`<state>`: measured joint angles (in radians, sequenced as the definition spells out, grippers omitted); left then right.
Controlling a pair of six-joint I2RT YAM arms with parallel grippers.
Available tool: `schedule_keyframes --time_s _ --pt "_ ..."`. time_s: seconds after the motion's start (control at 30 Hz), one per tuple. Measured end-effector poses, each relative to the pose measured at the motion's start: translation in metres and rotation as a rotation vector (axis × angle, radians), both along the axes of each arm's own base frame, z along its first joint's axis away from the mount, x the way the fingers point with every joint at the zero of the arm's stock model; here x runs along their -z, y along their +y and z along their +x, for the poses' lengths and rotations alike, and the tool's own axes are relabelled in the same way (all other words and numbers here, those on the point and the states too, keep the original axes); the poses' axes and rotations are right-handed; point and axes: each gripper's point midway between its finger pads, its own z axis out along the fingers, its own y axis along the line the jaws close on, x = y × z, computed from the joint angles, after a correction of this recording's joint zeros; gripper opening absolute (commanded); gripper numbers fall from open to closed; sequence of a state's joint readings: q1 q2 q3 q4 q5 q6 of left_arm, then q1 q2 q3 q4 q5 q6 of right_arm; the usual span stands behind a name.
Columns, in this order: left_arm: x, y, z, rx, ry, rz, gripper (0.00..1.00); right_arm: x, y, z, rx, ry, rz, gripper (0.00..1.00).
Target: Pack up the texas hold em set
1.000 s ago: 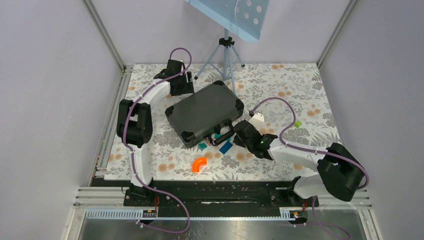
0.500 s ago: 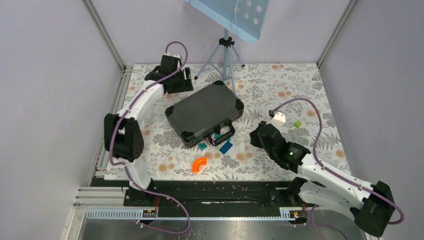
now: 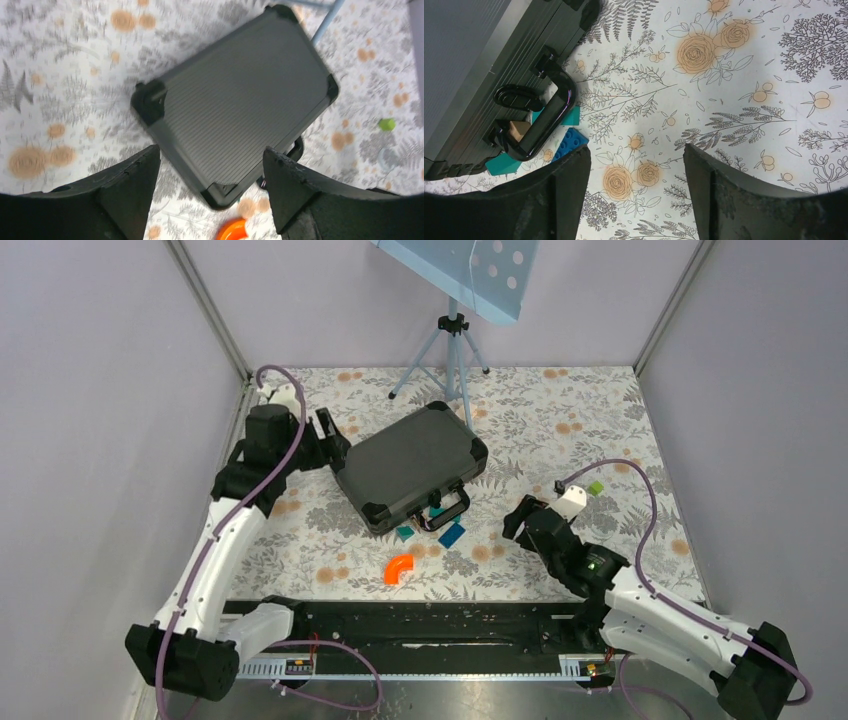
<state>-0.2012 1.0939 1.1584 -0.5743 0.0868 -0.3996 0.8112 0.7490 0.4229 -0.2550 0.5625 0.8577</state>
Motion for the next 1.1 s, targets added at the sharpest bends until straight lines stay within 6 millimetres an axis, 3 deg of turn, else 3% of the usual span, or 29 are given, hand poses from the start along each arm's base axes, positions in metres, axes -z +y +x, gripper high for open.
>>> schedule_keyframes --time_s 0.13,0.33,0.5,0.63,0.73,0.9,1.0,1.1 --pt "0.037 0.004 -0.025 0.004 0.064 0.014 0.75 0.002 0.001 0.001 0.025 0.009 0.021 0.79" --pt "0.051 -0.008 -0.038 0.056 0.077 0.047 0.76 0.017 0.005 0.003 0.047 0.072 -0.003 0.7" --pt "0.046 -0.011 -0.039 0.071 0.054 0.047 0.76 0.009 0.033 0.021 0.024 0.127 -0.023 0.48" --pt "0.045 -0.01 -0.04 0.07 0.049 0.05 0.77 -0.006 0.073 0.044 -0.025 0.137 0.027 0.17" --pt "0.049 -0.009 -0.036 0.062 0.063 0.06 0.77 -0.013 0.1 0.06 -0.055 0.137 0.075 0.01" --pt "0.046 -0.016 -0.002 0.056 0.115 0.06 0.77 -0.008 0.138 0.079 -0.095 0.192 0.099 0.0" --pt "0.037 -0.02 0.033 0.041 0.126 0.028 0.75 -0.002 0.161 0.092 -0.109 0.232 0.106 0.0" --pt "0.03 -0.022 0.075 0.023 0.127 -0.004 0.74 0.008 0.171 0.096 -0.108 0.274 0.107 0.0"
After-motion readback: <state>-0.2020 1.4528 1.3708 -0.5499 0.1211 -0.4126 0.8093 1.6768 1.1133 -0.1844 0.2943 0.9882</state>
